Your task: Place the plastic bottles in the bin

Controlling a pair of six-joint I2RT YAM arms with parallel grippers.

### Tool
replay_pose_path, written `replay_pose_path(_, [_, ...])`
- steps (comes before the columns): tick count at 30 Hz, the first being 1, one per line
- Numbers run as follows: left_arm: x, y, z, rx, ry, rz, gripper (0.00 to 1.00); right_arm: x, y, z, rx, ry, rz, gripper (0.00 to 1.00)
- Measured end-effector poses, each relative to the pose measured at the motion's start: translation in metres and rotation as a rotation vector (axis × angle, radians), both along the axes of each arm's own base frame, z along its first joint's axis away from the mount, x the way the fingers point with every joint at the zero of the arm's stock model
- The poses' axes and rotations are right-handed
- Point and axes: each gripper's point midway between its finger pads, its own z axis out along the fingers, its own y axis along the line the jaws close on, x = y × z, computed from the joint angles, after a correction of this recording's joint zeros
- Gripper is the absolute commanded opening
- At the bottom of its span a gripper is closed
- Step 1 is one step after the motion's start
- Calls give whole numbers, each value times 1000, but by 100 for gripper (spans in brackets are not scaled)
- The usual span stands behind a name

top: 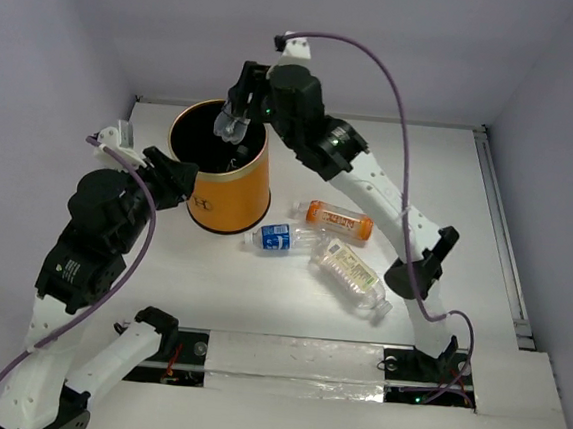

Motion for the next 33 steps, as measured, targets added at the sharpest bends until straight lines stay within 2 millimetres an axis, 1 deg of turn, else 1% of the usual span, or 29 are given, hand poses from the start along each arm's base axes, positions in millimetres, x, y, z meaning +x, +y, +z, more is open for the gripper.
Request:
replay_pose_path(2, [-4, -7, -14, -13, 21, -42, 37, 8, 11, -27, -46, 28, 0, 40])
replay_pose_path(3, [-6, -11, -22, -19, 36, -62, 37, 11, 16, -39, -64, 41, 1, 43])
replay_pose_path(4, [-8, -16, -32, -26, 52, -87, 37, 14, 18, -48, -79, 51, 0, 58])
replay_pose_path(5, [-10, -19, -41, -29, 72, -105, 37, 15, 20, -53, -87, 56, 1, 58])
replay_pose_path(6, [-12, -24, -49, -32, 91, -132, 39, 15, 21, -57, -92, 59, 1, 77])
replay_pose_path(7, [-14, -29, -57, -35, 108, -158, 39, 15, 22, -57, -90, 60, 2, 86])
replay_pose_path(9, [-17, -39, -70, -42, 135, -212, 41, 15, 21, -52, -84, 54, 3, 98])
replay_pose_path(10, [-18, -44, -77, -45, 149, -237, 41, 13, 20, -48, -78, 48, 6, 100])
replay_pose_path(13, [-23, -59, -95, -59, 196, -305, 46, 6, 12, -38, -73, 37, 11, 100])
replay_pose_path(14, [-24, -64, -99, -65, 208, -320, 47, 2, 7, -31, -67, 32, 13, 100])
replay_pose_path(15, [-25, -69, -102, -72, 218, -335, 50, -2, 1, -24, -62, 28, 16, 97])
replay_pose_path(16, [-27, -75, -105, -79, 229, -353, 52, -7, -4, -14, -50, 19, 18, 91])
replay_pose_path(17, [-28, -81, -106, -85, 236, -373, 53, -12, -10, -3, -36, 8, 18, 82])
replay_pose_path(18, [-31, -90, -107, -90, 246, -399, 56, -18, -18, 6, -27, 0, 17, 53])
replay_pose_path(20, [-37, -110, -109, -103, 265, -460, 60, -31, -39, 19, -15, -7, 6, 31])
replay_pose_path(21, [-40, -119, -111, -108, 278, -486, 63, -41, -53, 23, -13, -14, 2, 20])
replay_pose_path(22, [-44, -131, -113, -112, 293, -518, 66, -51, -68, 20, -27, -6, -4, 19])
replay_pose_path(23, [-46, -143, -117, -116, 313, -540, 73, -62, -85, 17, -34, 3, -8, 18])
replay_pose_path(25, [-53, -165, -127, -116, 361, -581, 79, -85, -117, 13, -28, 7, -14, 19])
replay_pose_path(26, [-56, -175, -132, -116, 381, -596, 81, -96, -134, 6, -38, 20, -18, 20])
replay_pose_path(27, [-59, -186, -141, -113, 420, -609, 86, -109, -151, -1, -33, 30, -22, 23])
replay_pose_path(28, [-61, -197, -151, -107, 459, -618, 88, -120, -165, -8, -26, 41, -23, 25])
replay_pose_path(29, [-64, -206, -162, -101, 497, -623, 89, -131, -178, -17, -20, 54, -24, 27])
replay_pose_path(31, [-67, -219, -182, -78, 561, -621, 90, -150, -201, -41, -18, 99, -25, 32])
replay_pose_path(33, [-67, -229, -200, -40, 615, -600, 90, -167, -217, -72, -18, 155, -22, 36])
